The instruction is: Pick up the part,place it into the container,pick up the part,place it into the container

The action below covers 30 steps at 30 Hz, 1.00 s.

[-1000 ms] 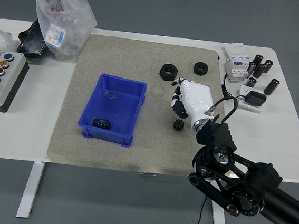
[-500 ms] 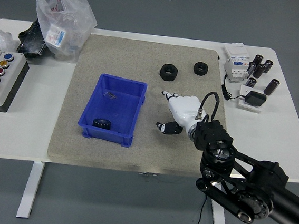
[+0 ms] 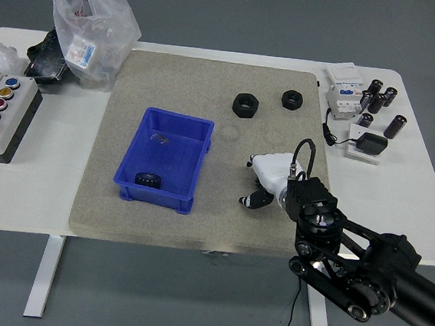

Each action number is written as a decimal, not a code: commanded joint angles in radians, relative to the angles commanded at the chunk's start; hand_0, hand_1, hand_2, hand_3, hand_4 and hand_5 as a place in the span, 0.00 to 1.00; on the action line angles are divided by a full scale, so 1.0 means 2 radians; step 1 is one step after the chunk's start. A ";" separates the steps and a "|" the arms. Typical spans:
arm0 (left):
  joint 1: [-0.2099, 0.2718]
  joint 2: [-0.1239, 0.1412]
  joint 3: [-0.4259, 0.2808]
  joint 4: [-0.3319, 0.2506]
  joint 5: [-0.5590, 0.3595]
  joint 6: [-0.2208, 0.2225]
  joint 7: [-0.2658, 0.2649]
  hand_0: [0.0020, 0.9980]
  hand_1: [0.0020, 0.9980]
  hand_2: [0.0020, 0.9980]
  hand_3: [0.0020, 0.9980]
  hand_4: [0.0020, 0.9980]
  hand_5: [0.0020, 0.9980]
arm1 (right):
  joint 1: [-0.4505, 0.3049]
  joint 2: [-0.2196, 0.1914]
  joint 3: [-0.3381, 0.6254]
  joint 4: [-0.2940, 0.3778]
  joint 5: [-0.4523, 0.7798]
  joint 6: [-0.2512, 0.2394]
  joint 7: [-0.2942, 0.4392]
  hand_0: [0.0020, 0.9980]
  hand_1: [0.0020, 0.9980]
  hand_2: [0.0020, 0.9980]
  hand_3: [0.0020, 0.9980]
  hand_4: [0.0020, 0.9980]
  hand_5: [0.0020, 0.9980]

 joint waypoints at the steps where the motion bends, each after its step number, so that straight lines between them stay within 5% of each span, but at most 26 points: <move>1: 0.000 0.000 0.000 0.000 0.000 0.000 0.000 0.61 0.61 0.59 0.63 0.63 0.35 | 0.000 0.000 0.001 0.000 -0.003 -0.005 0.000 0.24 0.41 0.68 0.69 0.62 0.36; 3: 0.000 0.000 0.001 0.000 -0.001 0.000 0.000 0.61 0.61 0.59 0.63 0.63 0.35 | 0.001 0.000 0.001 0.000 -0.005 -0.011 0.000 0.24 0.41 0.68 0.69 0.62 0.36; 4: 0.000 0.000 0.001 0.000 -0.001 0.000 0.000 0.61 0.60 0.59 0.63 0.63 0.35 | 0.001 0.000 0.001 0.000 -0.006 -0.012 0.000 0.23 0.39 0.63 0.67 0.46 0.34; 9: 0.001 0.000 0.001 0.000 -0.001 0.000 0.000 0.61 0.60 0.59 0.63 0.63 0.35 | 0.002 -0.002 0.001 -0.002 -0.005 -0.010 0.000 0.23 0.39 0.63 0.67 0.46 0.34; 10: 0.001 0.000 0.001 0.000 -0.001 0.000 0.000 0.61 0.60 0.59 0.63 0.63 0.35 | 0.002 -0.002 0.001 -0.002 -0.005 -0.009 0.000 0.23 0.38 0.61 0.66 0.35 0.27; 22: 0.000 0.000 0.001 0.000 -0.002 -0.001 0.000 0.61 0.60 0.59 0.63 0.63 0.36 | 0.003 -0.003 -0.003 -0.012 0.015 0.001 0.000 0.24 0.38 0.61 0.66 0.33 0.30; 27: 0.000 0.000 0.002 0.000 -0.003 -0.001 0.000 0.61 0.60 0.59 0.63 0.63 0.36 | 0.002 -0.002 0.003 -0.008 0.006 -0.017 0.000 0.24 0.38 0.61 0.66 0.33 0.30; 28: 0.000 0.000 0.002 0.000 -0.003 -0.001 0.000 0.61 0.61 0.59 0.63 0.62 0.37 | 0.002 -0.002 0.006 -0.005 0.003 -0.022 0.000 0.22 0.39 0.71 0.73 0.58 0.43; 30: 0.000 0.000 0.002 0.000 -0.002 -0.001 0.000 0.61 0.61 0.59 0.63 0.62 0.37 | 0.002 -0.003 0.011 -0.001 -0.004 -0.031 0.000 0.22 0.39 0.71 0.73 0.58 0.43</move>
